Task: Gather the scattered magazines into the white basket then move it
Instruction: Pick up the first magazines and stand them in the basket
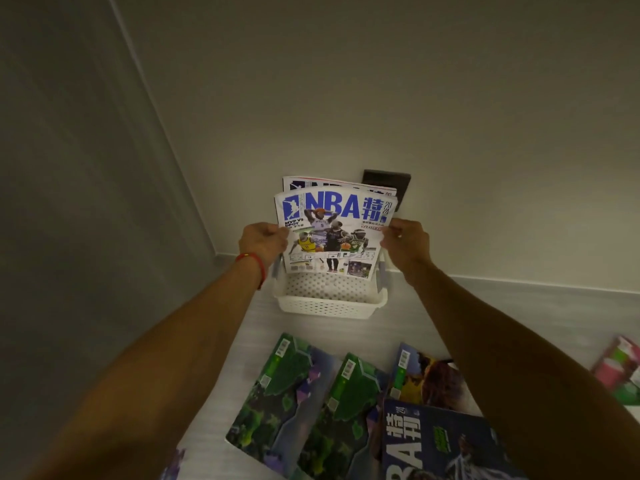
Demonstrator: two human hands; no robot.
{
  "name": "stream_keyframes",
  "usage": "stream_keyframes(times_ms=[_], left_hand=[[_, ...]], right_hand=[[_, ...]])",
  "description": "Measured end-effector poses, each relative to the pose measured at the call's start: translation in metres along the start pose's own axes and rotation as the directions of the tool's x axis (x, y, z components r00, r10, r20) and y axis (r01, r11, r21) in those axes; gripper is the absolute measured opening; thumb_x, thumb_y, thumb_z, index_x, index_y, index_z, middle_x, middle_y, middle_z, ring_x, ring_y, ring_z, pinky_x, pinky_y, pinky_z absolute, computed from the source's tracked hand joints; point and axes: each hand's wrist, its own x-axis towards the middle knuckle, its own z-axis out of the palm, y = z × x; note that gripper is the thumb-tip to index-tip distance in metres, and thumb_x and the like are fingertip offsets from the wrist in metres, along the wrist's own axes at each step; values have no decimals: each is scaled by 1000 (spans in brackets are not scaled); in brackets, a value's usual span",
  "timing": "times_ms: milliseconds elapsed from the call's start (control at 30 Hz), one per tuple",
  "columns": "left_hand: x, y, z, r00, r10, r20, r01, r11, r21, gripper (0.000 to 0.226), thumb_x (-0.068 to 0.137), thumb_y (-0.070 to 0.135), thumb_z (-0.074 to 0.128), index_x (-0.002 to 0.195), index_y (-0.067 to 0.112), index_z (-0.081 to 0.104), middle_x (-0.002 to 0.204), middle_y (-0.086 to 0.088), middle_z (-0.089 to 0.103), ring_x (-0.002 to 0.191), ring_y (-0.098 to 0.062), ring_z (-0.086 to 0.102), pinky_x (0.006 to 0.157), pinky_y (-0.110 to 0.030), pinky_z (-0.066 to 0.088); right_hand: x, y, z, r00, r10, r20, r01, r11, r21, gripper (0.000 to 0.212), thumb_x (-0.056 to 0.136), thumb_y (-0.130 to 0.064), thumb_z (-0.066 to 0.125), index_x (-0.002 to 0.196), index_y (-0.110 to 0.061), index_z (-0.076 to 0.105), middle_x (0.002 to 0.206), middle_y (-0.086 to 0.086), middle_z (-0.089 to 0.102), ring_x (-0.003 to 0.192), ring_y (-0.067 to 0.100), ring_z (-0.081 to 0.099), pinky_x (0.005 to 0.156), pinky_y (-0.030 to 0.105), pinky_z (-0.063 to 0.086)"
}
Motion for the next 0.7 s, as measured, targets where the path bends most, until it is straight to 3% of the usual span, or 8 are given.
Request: stream_keyframes(times_ms=[100, 267, 333, 400, 500, 533, 600, 700], left_hand=[[-2, -5, 1, 999, -12, 41, 12, 1000, 4, 14, 82, 26, 79, 83, 13, 73, 87, -8, 76, 90, -28, 74, 89, -46, 60], [-8, -4, 6, 991, 48, 125, -45, 999, -31, 8, 86, 15, 74, 79, 19, 74, 89, -3, 77, 90, -23, 73, 96, -46, 56], [-9, 0, 9, 988, 71, 137, -68, 997, -28, 16, 86, 8, 71, 80, 23, 72, 91, 1, 77, 82, -13, 71, 92, -42, 58], [-12, 2, 12, 987, 81, 138, -78, 997, -22, 23, 84, 2, 71, 91, 24, 68, 113, -6, 73, 86, -8, 67, 86, -32, 55], [-18, 4, 12, 982, 41, 182, -45, 999, 15, 67, 86, -1, 67, 146, 13, 40, 152, -9, 45, 129, -24, 51, 106, -39, 44], [-21, 4, 13, 986, 21, 166, -28, 999, 38, 75, 87, -2, 65, 152, 13, 30, 156, -9, 38, 138, -27, 43, 112, -43, 40], [-32, 1, 16, 997, 32, 74, -40, 993, 107, 70, 88, -3, 60, 150, 11, 32, 153, -14, 41, 137, -31, 45, 112, -43, 41], [-74, -12, 30, 978, 207, -32, -195, 955, 222, 44, 84, -5, 56, 126, 7, 55, 128, -17, 60, 114, -32, 61, 93, -26, 49]], right_hand=[[0, 5, 12, 998, 54, -20, -54, 998, 32, 13, 96, -15, 60, 91, -16, 72, 97, 3, 74, 70, 7, 65, 59, 15, 46], [6, 7, 17, 985, 115, -131, -111, 993, 40, 29, 95, -18, 62, 68, -28, 62, 81, -4, 68, 60, 1, 62, 51, 15, 43], [11, 3, 15, 982, 144, -126, -140, 989, 44, 21, 95, -17, 62, 74, -19, 67, 85, -1, 72, 63, 8, 65, 55, 20, 50], [14, -1, 14, 982, 186, -43, -183, 980, 76, 12, 95, -10, 58, 92, -8, 69, 100, 9, 74, 80, 23, 71, 71, 33, 60], [2, -2, 6, 974, 211, 88, -224, 958, 181, 41, 93, -4, 57, 133, -10, 52, 140, 13, 56, 121, 32, 59, 97, 47, 54], [-7, 0, 1, 969, 222, 105, -240, 948, 208, 52, 93, -5, 57, 142, -14, 44, 147, 11, 48, 128, 31, 53, 102, 49, 50], [-29, 10, -13, 972, 204, 113, -221, 961, 168, 54, 91, -7, 57, 142, -19, 44, 147, 10, 47, 127, 28, 53, 103, 47, 49], [-72, 46, -43, 981, 122, 151, -117, 992, -43, 41, 92, -9, 55, 131, -20, 58, 136, 4, 57, 117, 20, 57, 96, 32, 49]])
